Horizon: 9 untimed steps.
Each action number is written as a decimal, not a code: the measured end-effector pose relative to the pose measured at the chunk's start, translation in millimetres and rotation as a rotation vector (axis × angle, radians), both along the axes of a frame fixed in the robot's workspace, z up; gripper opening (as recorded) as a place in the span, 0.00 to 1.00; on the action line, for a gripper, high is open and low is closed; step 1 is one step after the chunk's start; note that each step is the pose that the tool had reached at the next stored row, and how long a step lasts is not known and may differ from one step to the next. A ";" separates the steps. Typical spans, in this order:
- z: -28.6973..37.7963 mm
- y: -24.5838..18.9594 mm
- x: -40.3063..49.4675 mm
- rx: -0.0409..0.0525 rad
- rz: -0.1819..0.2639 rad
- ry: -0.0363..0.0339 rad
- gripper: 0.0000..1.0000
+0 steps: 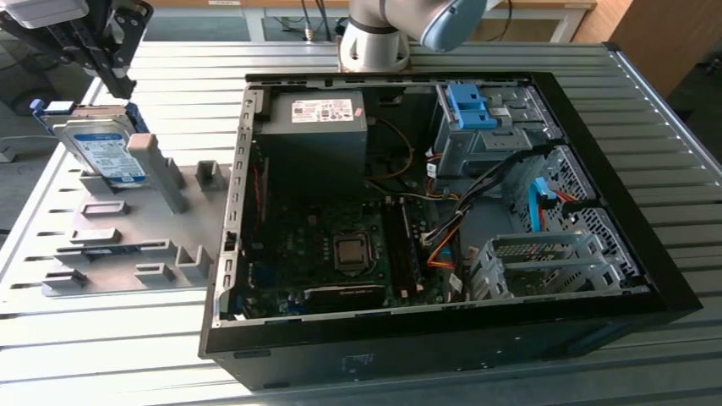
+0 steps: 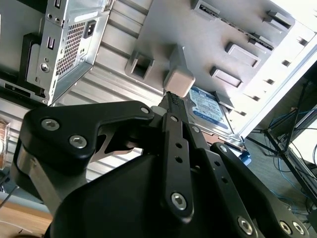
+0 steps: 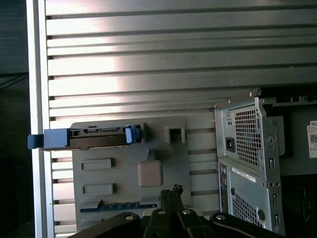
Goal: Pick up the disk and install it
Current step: 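Reach for the disk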
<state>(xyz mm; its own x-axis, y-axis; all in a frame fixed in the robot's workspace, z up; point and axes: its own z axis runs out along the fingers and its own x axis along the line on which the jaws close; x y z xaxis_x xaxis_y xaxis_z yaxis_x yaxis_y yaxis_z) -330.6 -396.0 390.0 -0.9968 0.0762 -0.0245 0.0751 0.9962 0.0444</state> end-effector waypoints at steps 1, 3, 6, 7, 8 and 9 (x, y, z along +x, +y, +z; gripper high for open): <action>0.0 0.0 -0.7 -0.0001 0.000 0.0001 0.11; -0.1 0.0 -2.1 -0.0001 0.000 0.0001 0.11; -0.2 0.0 -4.0 0.0000 0.000 0.0000 0.11; -0.3 0.0 -4.6 0.0000 0.000 0.0000 0.11; -0.3 0.0 -5.1 -0.0001 0.000 0.0000 0.11; -0.3 0.0 -5.7 -0.0001 0.000 0.0001 0.11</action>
